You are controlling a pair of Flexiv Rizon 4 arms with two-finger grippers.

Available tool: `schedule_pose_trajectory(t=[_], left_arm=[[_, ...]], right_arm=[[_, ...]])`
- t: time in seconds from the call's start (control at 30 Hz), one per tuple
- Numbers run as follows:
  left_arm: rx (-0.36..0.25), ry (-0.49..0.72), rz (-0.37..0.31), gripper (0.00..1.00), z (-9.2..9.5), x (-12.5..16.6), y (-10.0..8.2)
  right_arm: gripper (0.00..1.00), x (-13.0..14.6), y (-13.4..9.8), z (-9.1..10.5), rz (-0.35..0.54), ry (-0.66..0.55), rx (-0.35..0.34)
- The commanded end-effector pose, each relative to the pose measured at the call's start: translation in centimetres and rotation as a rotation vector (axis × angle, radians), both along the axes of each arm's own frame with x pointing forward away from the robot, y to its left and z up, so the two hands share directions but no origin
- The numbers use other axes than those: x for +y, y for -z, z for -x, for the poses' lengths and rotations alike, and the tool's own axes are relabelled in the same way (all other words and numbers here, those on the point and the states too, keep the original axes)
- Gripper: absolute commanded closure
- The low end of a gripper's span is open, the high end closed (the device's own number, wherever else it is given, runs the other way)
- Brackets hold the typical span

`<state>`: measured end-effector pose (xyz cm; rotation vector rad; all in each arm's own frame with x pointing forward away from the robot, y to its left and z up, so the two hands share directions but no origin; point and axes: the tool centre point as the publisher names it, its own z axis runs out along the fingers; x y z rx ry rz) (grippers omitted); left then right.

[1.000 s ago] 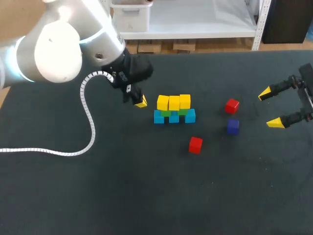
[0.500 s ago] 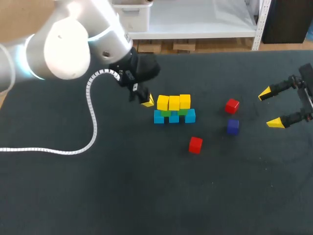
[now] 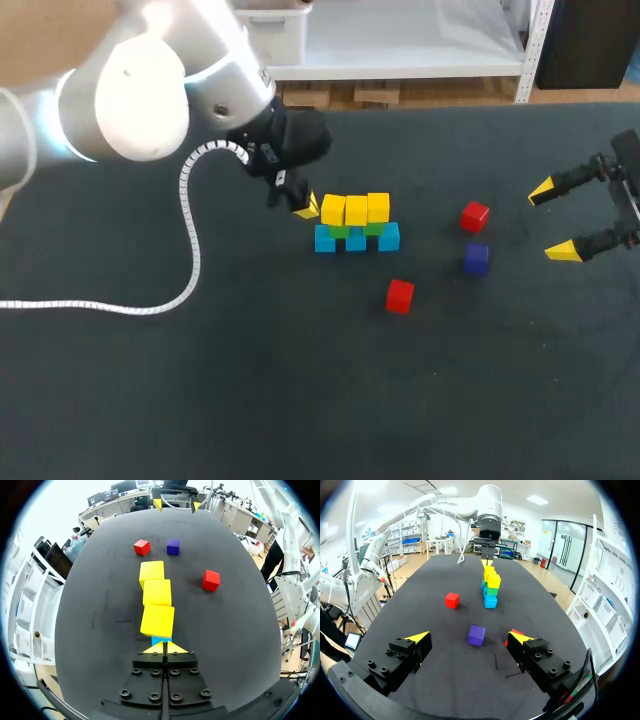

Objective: Place the blue cubes, place green cubes on the blue cubes, place the yellow cubes on the green cubes, then place the red cubes on the yellow cubes, and place purple cube on the red cubes.

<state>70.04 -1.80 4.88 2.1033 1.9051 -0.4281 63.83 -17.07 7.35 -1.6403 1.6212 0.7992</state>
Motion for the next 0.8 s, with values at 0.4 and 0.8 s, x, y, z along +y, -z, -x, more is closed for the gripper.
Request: schedule_pose_trajectory(t=[0.4,0.8], left_arm=[[0.009,0.014,0.002,1.00,0.0,-0.6,0.0],[0.014,-0.031,0.003,0.71,0.5,0.8,-0.2]], right_arm=[[0.00,0.0,0.0,0.0,-0.001,0.000,-0.001],[0.00,0.0,0.0,0.0,-0.001,0.000,-0.001]])
